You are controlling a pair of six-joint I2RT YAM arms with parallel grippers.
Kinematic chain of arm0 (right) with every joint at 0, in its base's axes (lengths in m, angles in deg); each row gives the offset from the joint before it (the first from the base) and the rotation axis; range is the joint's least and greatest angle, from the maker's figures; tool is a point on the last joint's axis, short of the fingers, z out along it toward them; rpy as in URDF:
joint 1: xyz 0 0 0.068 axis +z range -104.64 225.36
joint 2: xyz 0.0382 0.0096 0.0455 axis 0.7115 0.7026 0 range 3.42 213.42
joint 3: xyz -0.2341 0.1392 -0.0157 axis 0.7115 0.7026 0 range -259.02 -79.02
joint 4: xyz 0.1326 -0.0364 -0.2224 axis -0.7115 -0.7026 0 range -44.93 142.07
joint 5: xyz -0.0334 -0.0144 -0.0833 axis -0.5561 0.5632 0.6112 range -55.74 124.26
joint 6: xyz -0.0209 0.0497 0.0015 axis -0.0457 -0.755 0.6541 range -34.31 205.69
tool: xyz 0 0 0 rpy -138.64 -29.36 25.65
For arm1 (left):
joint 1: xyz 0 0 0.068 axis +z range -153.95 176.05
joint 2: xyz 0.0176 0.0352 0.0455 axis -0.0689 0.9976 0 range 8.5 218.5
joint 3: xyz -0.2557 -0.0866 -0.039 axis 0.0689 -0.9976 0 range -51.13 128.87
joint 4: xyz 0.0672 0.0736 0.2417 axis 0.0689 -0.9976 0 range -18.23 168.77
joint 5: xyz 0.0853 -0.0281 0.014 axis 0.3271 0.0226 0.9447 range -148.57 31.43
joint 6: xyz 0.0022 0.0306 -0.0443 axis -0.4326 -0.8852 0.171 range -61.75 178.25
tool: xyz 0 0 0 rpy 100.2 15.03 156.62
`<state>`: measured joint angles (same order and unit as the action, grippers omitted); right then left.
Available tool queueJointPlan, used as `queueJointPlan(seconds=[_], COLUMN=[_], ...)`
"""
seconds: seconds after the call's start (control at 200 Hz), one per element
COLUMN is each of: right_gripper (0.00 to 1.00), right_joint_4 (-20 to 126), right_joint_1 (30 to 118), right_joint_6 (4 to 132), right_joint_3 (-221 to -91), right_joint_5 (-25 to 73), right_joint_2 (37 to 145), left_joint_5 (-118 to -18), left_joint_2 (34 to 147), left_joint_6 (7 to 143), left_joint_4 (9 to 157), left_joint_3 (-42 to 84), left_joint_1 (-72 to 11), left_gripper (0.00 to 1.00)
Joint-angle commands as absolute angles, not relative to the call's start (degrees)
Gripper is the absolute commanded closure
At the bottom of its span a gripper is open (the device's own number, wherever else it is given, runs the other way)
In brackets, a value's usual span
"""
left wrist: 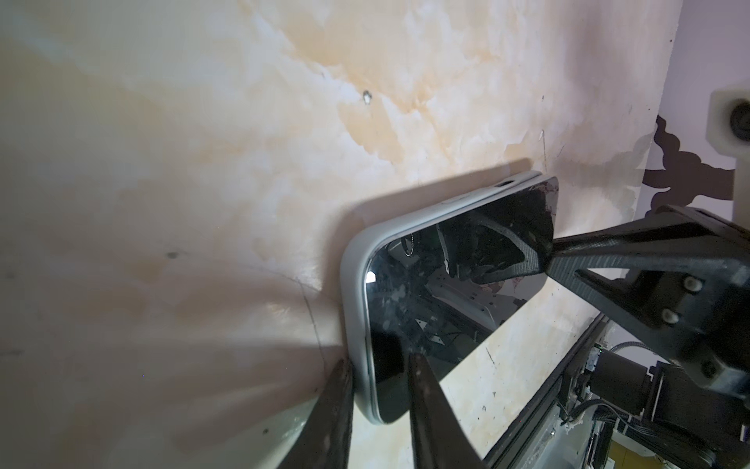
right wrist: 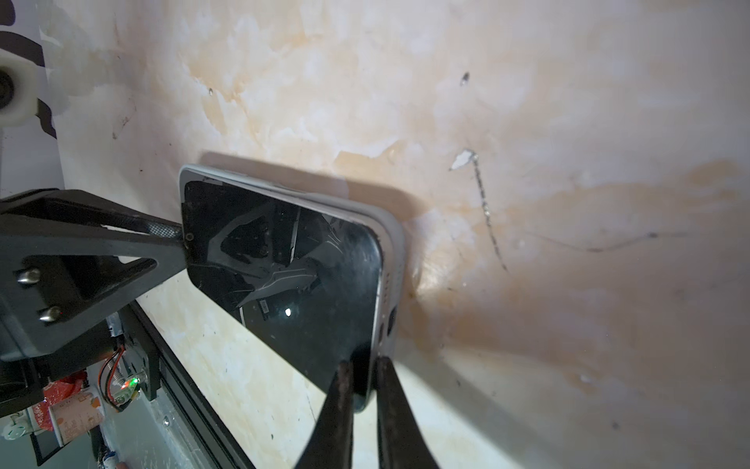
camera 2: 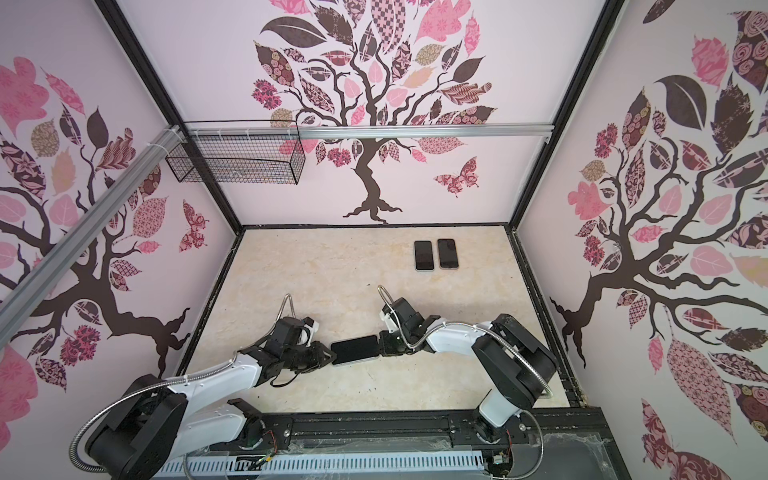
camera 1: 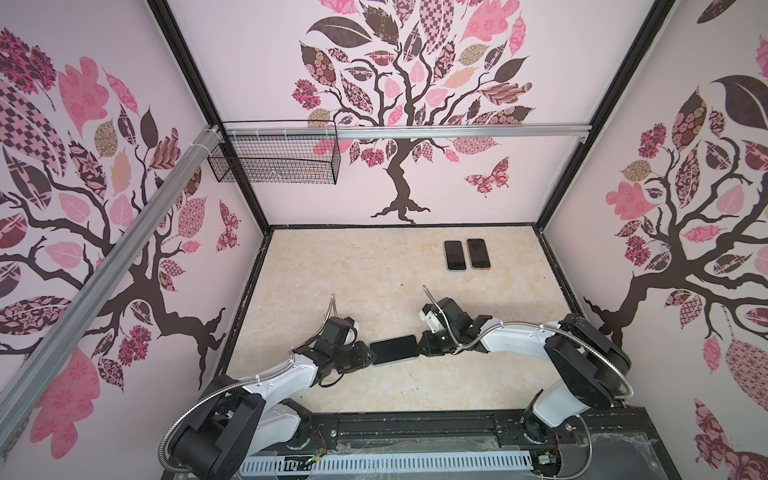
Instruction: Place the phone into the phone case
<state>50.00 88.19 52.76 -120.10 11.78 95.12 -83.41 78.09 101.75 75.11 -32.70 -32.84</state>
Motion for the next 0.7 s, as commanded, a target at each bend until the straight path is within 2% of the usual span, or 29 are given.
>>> queueJointPlan(seconds=[0.0,0.405,0.695], right_gripper=[0.89,0.90,0.90], right_joint_4=[51.10,51.60,51.50], right_joint_1=[89.66,91.55,94.58], right_joint_6=[54.31,55.10,55.03], right_joint_3=[-120.02,-120.33,-120.77], right_joint_5=[10.75,10.26,14.35], right_joint_2=[97.98,102.65,107.57], left_joint_5=[-83.18,-86.34,-86.37], left_joint_2=[81.61,88.12,88.18], left_joint_6=[101.05,102.22,101.93], left_joint_4=[76.29,81.58,81.49], left_joint_3=[-32.79,-32.05,-32.31], left_joint_1=[-34.68,-36.16,-36.42], left_gripper=[0.73,0.78,0.79])
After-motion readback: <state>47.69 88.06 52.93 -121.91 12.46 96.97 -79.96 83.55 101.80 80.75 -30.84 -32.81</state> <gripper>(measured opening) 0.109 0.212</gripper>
